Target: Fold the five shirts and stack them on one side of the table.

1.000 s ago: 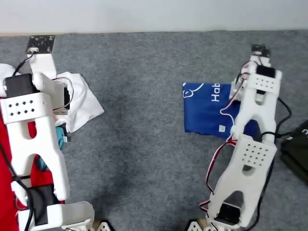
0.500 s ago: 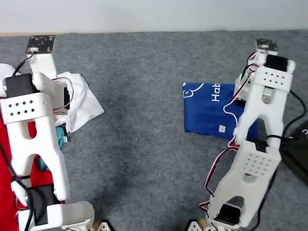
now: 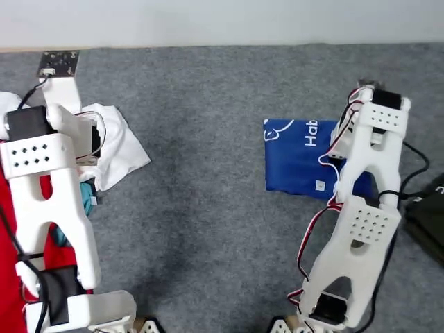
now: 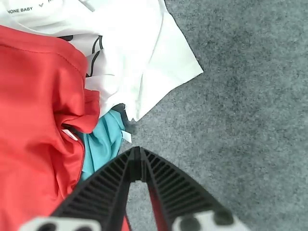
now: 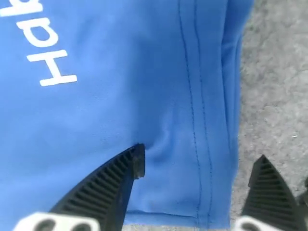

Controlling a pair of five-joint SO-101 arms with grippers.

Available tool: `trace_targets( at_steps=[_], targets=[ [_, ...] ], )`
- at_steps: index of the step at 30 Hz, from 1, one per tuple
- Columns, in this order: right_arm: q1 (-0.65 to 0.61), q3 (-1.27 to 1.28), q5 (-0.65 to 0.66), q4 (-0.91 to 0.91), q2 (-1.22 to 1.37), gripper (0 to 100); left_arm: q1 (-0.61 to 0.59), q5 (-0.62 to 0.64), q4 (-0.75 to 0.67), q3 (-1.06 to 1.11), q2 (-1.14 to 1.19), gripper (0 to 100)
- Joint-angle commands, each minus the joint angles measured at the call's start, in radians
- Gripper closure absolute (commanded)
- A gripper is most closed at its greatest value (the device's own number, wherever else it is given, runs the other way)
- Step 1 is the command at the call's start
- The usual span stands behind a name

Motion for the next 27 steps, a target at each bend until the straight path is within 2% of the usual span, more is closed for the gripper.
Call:
trace_targets(
  at_steps=[1,9,12,16,22,24,27],
  targets=[
    [0.001,-0.064,-0.012,-0.039,0.005,64.5,0.006,0.002,0.021,-0.013,-0.048,100],
    [-0.07,-0.069,-0.012,-0.048,0.134,66.3,0.006,0.002,0.021,-0.013,-0.048,100],
    [-0.097,-0.069,-0.012,-0.036,0.154,76.4,0.006,0.002,0.021,-0.013,-0.048,100],
    [-0.11,-0.08,-0.003,-0.03,0.143,97.8,0.006,0.002,0.021,-0.013,-0.048,100],
    [-0.077,-0.129,0.009,-0.01,0.071,99.1,0.006,0.002,0.021,-0.013,-0.048,100],
    [-0.061,-0.158,0.087,-0.028,0.062,98.7,0.006,0.002,0.021,-0.013,-0.048,100],
    [-0.054,-0.169,0.272,-0.093,0.064,98.8,0.006,0.002,0.021,-0.013,-0.048,100]
  ],
)
